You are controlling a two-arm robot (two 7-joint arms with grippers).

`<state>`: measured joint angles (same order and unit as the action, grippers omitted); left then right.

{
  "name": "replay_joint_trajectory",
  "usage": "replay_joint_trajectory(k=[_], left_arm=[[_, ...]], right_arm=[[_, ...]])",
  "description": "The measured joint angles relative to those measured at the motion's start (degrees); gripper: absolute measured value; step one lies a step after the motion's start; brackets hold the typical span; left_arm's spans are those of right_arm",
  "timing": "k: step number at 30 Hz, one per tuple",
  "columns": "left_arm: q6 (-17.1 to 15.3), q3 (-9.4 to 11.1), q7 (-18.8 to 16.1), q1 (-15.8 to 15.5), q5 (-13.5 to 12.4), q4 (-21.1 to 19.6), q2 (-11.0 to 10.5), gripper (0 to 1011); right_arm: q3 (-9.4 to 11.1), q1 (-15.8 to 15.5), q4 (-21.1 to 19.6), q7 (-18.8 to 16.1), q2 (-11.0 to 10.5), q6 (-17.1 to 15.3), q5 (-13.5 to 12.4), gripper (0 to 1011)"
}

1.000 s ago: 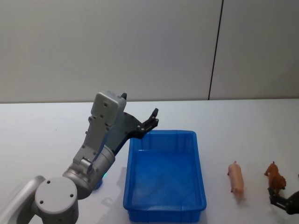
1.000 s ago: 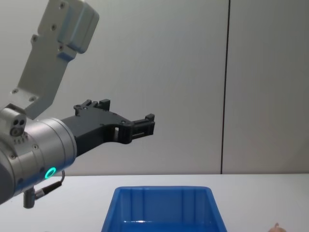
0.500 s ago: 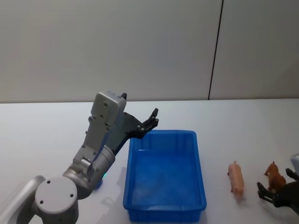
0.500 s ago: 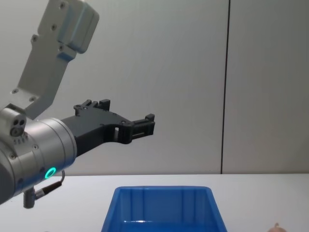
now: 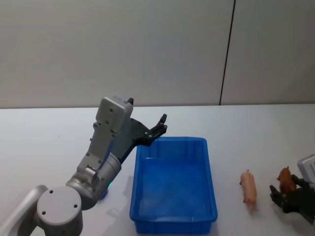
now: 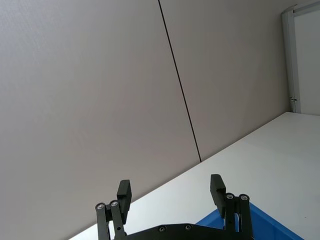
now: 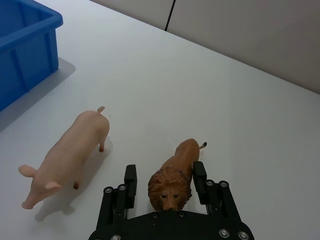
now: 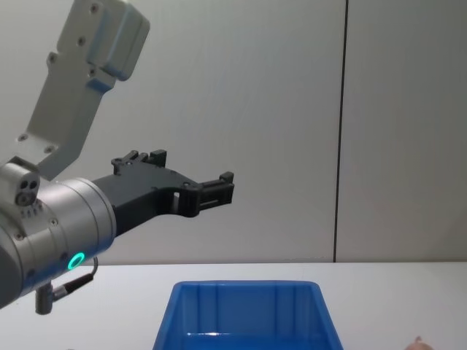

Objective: Pick up the two dolls from the table and place them into the box.

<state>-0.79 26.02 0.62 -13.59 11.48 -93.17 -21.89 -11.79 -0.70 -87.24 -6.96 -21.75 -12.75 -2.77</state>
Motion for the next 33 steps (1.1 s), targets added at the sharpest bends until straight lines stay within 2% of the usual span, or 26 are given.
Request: replay_joint_trajectory(k=[5, 7, 9, 18, 33], left_arm=[[0.0, 0.0, 0.0, 0.0, 0.0, 0.0, 0.0, 1001], [0.0, 0.0, 0.0, 0.0, 0.0, 0.0, 0.0, 1001], [0.0, 0.0, 0.0, 0.0, 0.0, 0.0, 0.0, 1001], [0.0, 0.0, 0.0, 0.0, 0.0, 0.0, 0.0, 1001], [0.0, 0.0, 0.0, 0.0, 0.0, 0.0, 0.0, 1001]], right_arm=[[-0.2, 0.5, 0.6, 0.0, 0.3, 0.1, 0.4, 569], [-0.2, 0.7, 0.8, 0.0, 0.4, 0.2, 0.6, 485], [-0.2, 0.8, 0.9, 0.1, 0.5, 0.2, 0.7, 450], [-0.3, 0.9, 1.1, 0.1, 0.6, 0.4, 0.8, 450], [0.5, 1.1, -2.3, 0.0, 0.4, 5.3, 0.0, 450]])
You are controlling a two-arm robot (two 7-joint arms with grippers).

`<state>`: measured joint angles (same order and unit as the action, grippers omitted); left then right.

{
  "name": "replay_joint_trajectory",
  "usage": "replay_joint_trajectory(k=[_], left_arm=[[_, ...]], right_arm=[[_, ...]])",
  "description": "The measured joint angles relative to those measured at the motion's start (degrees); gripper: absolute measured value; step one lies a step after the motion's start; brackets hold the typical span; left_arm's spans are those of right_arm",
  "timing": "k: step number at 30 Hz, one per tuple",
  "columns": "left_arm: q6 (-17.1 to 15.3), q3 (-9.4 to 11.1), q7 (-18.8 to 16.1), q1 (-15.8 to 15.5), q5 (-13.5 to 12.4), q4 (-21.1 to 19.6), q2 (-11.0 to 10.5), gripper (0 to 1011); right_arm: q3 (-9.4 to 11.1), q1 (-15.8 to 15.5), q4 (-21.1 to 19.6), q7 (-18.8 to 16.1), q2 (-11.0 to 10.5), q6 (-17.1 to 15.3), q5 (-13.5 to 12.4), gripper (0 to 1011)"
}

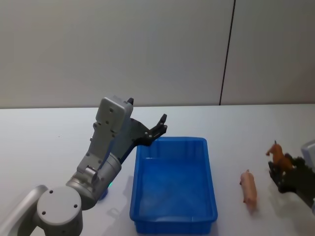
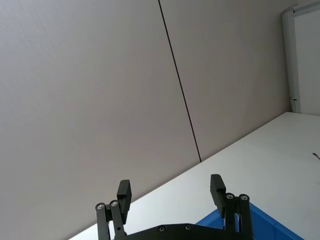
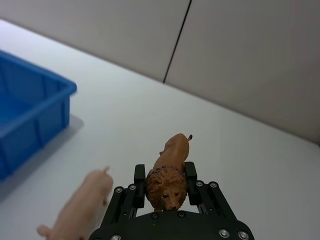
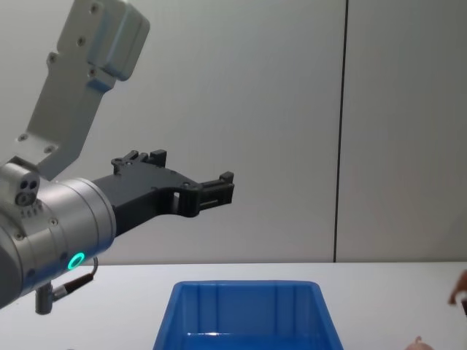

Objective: Pick up the two dolls from the table and place them into the box.

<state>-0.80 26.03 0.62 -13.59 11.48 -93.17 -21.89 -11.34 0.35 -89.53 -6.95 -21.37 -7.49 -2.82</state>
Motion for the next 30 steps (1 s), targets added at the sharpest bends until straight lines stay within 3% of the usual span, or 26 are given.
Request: replay_joint_trajectory(k=[6, 16, 22, 30], left_arm=[[0.0, 0.0, 0.0, 0.0, 0.0, 0.0, 0.0, 1001], [0.0, 0.0, 0.0, 0.0, 0.0, 0.0, 0.0, 1001], [0.0, 0.0, 0.0, 0.0, 0.0, 0.0, 0.0, 1001], [0.0, 0.0, 0.0, 0.0, 0.0, 0.0, 0.0, 1001]], right_arm=[[0.3, 0.1, -3.1, -2.0, -0.1, 2.6, -1.6, 450], [0.1, 0.1, -8.2, -6.8, -0.1, 3.8, -5.0, 450], [-0.3, 0.3, -10.7, -9.8, 0.2, 2.7, -6.9, 449], [-1.6, 1.1, -14.1, -14.9, 1.3, -1.6, -9.6, 450]])
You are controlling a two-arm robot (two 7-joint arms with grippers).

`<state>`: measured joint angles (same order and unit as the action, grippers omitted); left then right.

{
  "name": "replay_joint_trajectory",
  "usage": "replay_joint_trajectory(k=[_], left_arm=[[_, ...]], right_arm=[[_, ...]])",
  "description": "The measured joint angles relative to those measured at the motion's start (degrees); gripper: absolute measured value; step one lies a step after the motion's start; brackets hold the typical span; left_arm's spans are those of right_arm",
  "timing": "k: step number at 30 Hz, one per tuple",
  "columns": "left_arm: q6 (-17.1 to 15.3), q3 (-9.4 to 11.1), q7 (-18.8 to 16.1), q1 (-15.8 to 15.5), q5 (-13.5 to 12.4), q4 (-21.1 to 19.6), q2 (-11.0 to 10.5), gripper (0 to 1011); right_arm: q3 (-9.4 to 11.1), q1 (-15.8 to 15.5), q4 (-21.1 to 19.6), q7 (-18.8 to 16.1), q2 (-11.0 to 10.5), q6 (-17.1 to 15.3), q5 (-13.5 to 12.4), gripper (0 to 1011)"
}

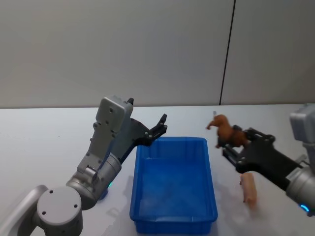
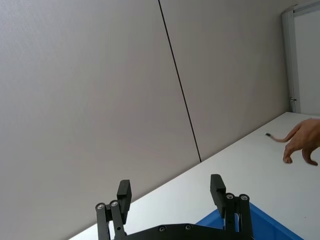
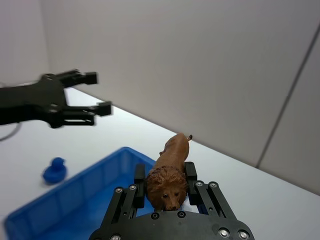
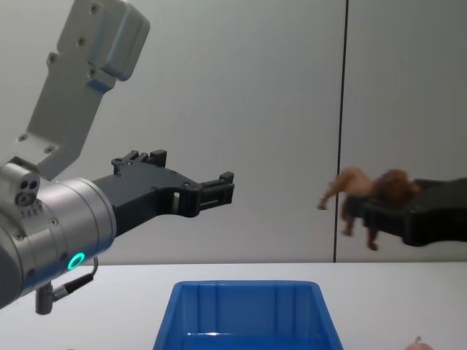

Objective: Pick up the two dolls from the table and place them into the box.

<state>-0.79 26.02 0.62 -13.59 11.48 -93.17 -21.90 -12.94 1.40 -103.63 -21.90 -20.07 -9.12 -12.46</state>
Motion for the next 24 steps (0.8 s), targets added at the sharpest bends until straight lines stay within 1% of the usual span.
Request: replay_joint_trajectory(k=[1, 2, 5, 8, 9, 12, 14, 18, 19, 21, 22, 24], left_arm=[[0.0, 0.0, 0.0, 0.0, 0.0, 0.0, 0.0, 1001], [0.0, 0.0, 0.0, 0.0, 0.0, 0.0, 0.0, 1001], [0.0, 0.0, 0.0, 0.0, 0.0, 0.0, 0.0, 1001], [0.0, 0.0, 0.0, 0.0, 0.0, 0.0, 0.0, 1001], [0.0, 0.0, 0.0, 0.0, 0.0, 0.0, 0.0, 1001], [0.0, 0.0, 0.0, 0.0, 0.0, 0.0, 0.0, 1001], [0.0, 0.0, 0.0, 0.0, 0.0, 0.0, 0.0, 1001], [0.0, 0.0, 0.0, 0.0, 0.0, 0.0, 0.0, 1001], [0.0, 0.0, 0.0, 0.0, 0.0, 0.0, 0.0, 1001], [0.0, 0.0, 0.0, 0.0, 0.0, 0.0, 0.0, 1001], [0.0, 0.0, 0.0, 0.0, 0.0, 0.0, 0.0, 1001], [0.0, 0.0, 0.0, 0.0, 0.0, 0.0, 0.0, 1001]], right_arm=[[-0.3, 0.3, -0.5, -0.9, 0.3, -1.1, -0.4, 449], [-0.3, 0.3, -0.5, -0.9, 0.3, -1.1, -0.4, 449], [-1.2, 1.1, -1.3, -3.2, 1.2, -4.3, -1.0, 450], [-2.0, 1.9, -1.7, -4.5, 2.1, -6.6, -1.1, 449], [-2.6, 2.5, -1.8, -5.2, 2.8, -8.2, -1.1, 450], [-3.4, 3.5, -1.8, -6.1, 3.9, -10.5, -0.8, 450], [-4.5, 4.9, -1.6, -7.0, 5.3, -13.8, 0.1, 449], [-5.3, 6.0, -1.1, -7.1, 6.4, -16.2, 1.1, 450], [-5.7, 6.5, -0.7, -7.1, 6.9, -17.3, 1.6, 449], [-6.1, 7.1, -0.1, -6.8, 7.5, -18.5, 2.4, 449], [-6.1, 7.1, -0.1, -6.8, 7.5, -18.5, 2.4, 450], [-6.5, 7.7, 0.5, -6.3, 8.0, -19.5, 3.2, 450]])
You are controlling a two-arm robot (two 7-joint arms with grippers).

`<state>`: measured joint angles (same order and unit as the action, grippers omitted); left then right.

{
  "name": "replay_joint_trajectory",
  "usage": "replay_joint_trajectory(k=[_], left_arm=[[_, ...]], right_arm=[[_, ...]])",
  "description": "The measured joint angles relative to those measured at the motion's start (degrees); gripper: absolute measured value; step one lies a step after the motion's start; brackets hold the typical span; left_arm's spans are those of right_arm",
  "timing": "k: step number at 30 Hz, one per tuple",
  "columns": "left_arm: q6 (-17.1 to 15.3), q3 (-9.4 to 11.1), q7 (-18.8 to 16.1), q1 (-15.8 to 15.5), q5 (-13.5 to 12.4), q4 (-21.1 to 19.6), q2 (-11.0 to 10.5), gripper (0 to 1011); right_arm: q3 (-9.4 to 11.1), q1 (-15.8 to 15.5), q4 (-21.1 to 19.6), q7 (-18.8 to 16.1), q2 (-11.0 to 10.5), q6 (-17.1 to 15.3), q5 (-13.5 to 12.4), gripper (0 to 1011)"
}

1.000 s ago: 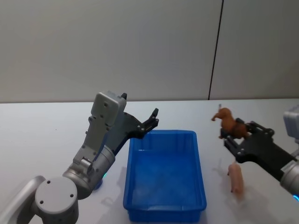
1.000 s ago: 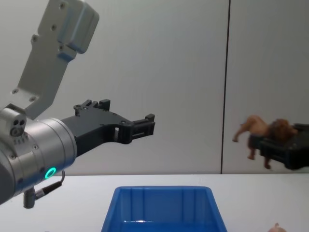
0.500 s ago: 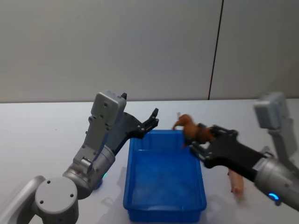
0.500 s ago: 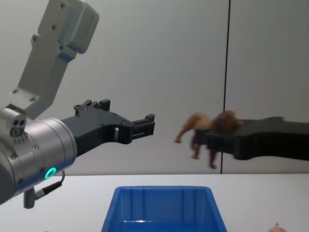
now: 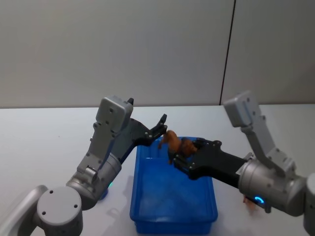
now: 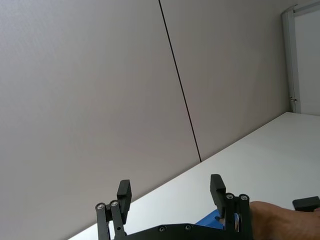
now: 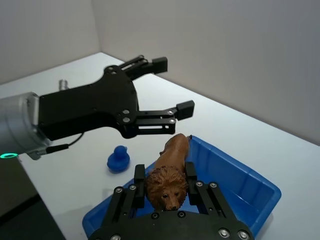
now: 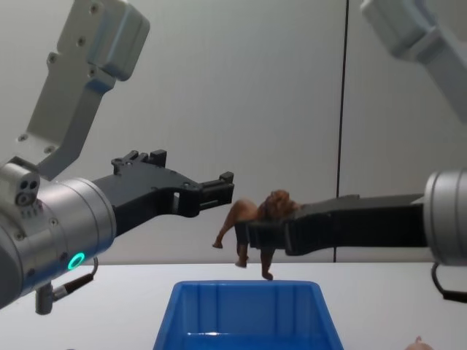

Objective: Pick up the two dolls from the table and place them into the box.

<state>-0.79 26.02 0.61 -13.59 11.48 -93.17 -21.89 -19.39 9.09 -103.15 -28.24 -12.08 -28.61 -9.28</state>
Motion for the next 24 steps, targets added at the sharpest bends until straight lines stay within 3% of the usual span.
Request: replay_joint_trajectory(k=[8, 15, 24], left_arm=[[0.0, 0.0, 0.0, 0.0, 0.0, 0.0, 0.0, 1001], [0.0, 0.0, 0.0, 0.0, 0.0, 0.0, 0.0, 1001], [0.0, 0.0, 0.0, 0.0, 0.0, 0.0, 0.0, 1001]], right_arm=[[-0.7, 1.7, 3.0, 1.3, 1.0, -1.6, 2.4, 450], [-1.0, 2.8, 5.5, 0.2, 1.3, -1.8, 3.4, 450], [-1.4, 3.8, 7.7, -1.2, 1.6, -1.6, 4.1, 705]])
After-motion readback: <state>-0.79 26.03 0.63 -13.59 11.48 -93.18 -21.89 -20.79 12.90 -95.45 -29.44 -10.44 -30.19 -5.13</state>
